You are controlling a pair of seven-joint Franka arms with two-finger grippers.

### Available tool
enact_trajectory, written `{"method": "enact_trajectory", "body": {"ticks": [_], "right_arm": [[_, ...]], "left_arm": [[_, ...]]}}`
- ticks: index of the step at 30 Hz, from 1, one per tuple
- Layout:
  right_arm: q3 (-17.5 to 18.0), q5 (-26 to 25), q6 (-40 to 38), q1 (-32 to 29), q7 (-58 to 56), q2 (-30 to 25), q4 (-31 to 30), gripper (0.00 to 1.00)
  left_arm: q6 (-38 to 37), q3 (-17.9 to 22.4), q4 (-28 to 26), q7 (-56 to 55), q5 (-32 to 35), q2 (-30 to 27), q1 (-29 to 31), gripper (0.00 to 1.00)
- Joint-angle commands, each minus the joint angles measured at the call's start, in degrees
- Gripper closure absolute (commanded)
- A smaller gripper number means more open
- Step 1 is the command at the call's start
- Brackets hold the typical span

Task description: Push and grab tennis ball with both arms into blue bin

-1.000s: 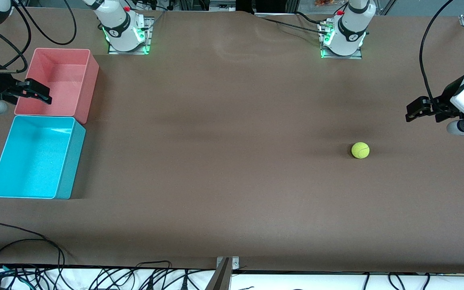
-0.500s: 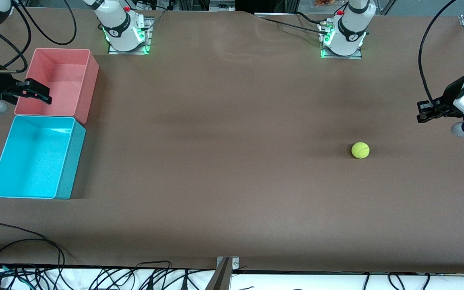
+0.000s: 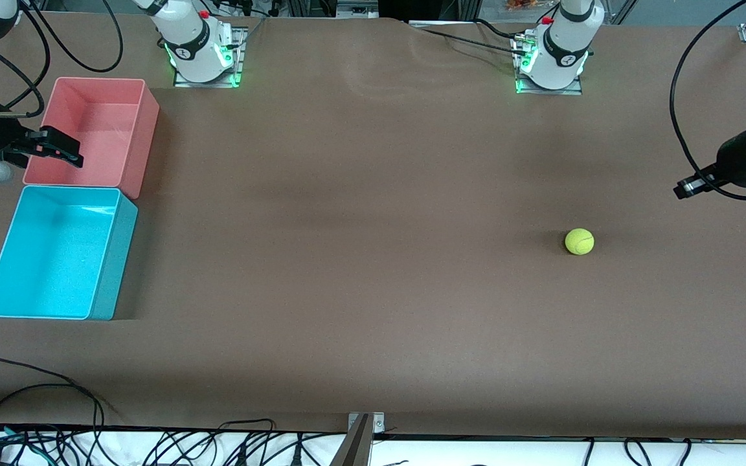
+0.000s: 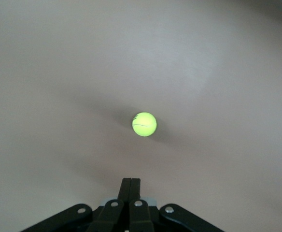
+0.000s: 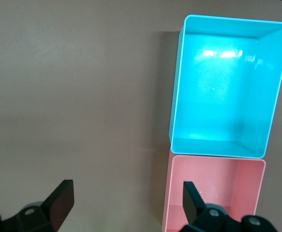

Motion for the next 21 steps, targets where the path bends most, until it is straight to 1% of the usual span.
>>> {"method": "enact_trajectory", "body": {"ticks": [1, 7, 10, 14, 21], "right_arm": [[0.4, 1.0, -0.7, -0.7, -0.7, 0.4, 1.4, 0.00], [0.4, 1.0, -0.7, -0.7, -0.7, 0.4, 1.4, 0.00], [0.4, 1.0, -0.7, -0.7, -0.7, 0.4, 1.4, 0.00], [0.4, 1.0, -0.7, -0.7, -0.7, 0.4, 1.4, 0.00], [0.4, 1.0, -0.7, -0.7, -0.7, 0.4, 1.5, 0.00]], "left_arm": [[0.0, -0.3, -0.1, -9.8, 1.4, 1.3, 2.6, 1.00], [0.7, -0.3, -0.1, -22.9, 1.4, 3.4, 3.9, 1.00], [2.4, -0.3, -0.6, -29.2, 1.5, 4.3, 4.1, 1.00], [5.7, -0.3, -3.9, -34.9, 1.4, 4.4, 5.1, 1.00], [14.8, -0.2, -12.2, -47.2, 1.5, 4.0, 5.8, 1.00]]}}
